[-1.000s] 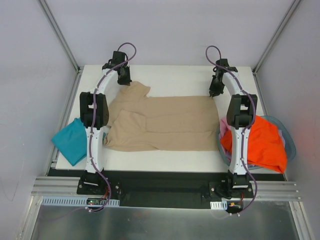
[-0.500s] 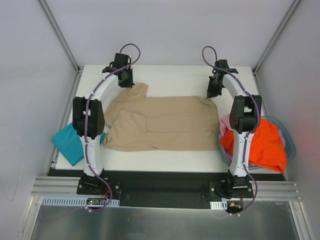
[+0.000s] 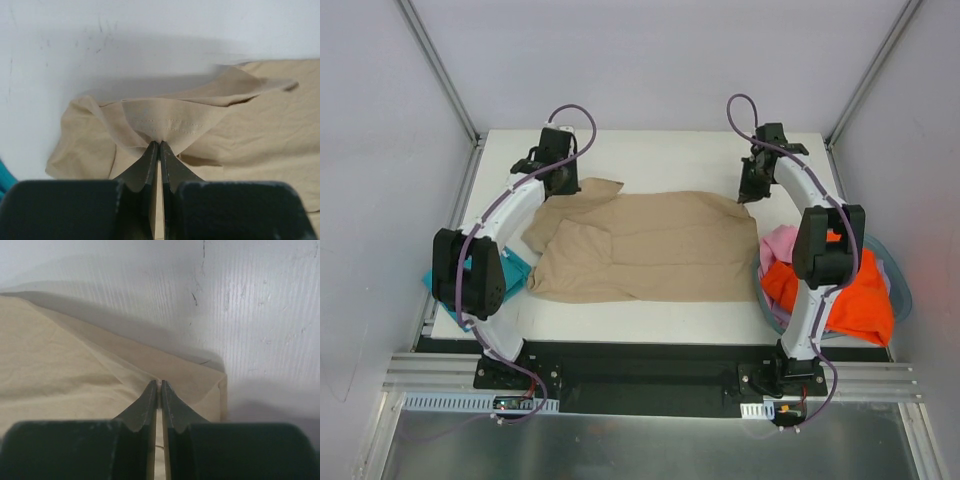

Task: Fold and stack the t-shirts
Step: Fold the other side of the tshirt into a rectangle

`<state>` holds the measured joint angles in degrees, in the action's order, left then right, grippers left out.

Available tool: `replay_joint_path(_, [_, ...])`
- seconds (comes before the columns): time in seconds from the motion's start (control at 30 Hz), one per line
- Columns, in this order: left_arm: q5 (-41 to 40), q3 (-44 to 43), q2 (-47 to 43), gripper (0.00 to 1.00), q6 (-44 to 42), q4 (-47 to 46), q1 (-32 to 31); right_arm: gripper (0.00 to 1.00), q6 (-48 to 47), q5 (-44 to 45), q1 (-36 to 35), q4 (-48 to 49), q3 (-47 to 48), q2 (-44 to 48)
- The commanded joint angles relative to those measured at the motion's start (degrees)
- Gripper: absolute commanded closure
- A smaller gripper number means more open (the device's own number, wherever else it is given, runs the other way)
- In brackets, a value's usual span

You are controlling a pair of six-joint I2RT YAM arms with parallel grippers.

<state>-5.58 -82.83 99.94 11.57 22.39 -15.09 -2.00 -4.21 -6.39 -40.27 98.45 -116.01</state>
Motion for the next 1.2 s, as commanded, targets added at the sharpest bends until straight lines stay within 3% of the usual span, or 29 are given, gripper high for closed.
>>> replay_joint_path(0.0, [-3.56, 4.60, -7.65, 1.00, 2.22, -2.00, -1.43, 0.93, -1.34, 1.92, -0.46, 0.19, -3.53, 6.58])
replay_joint_path(0.6, [-6.55, 21.82, -28.13, 1.00, 8.55, -2.00, -2.84, 0.93, -5.56, 9.57, -0.20, -2.36, -10.03, 15.81])
replay_joint_path(1.17, [-3.82, 36.15, -41.31, 1.00, 18.38, -0.24, -2.84, 0.91, -7.05, 9.48, 0.86, -3.23, -12.15, 15.81])
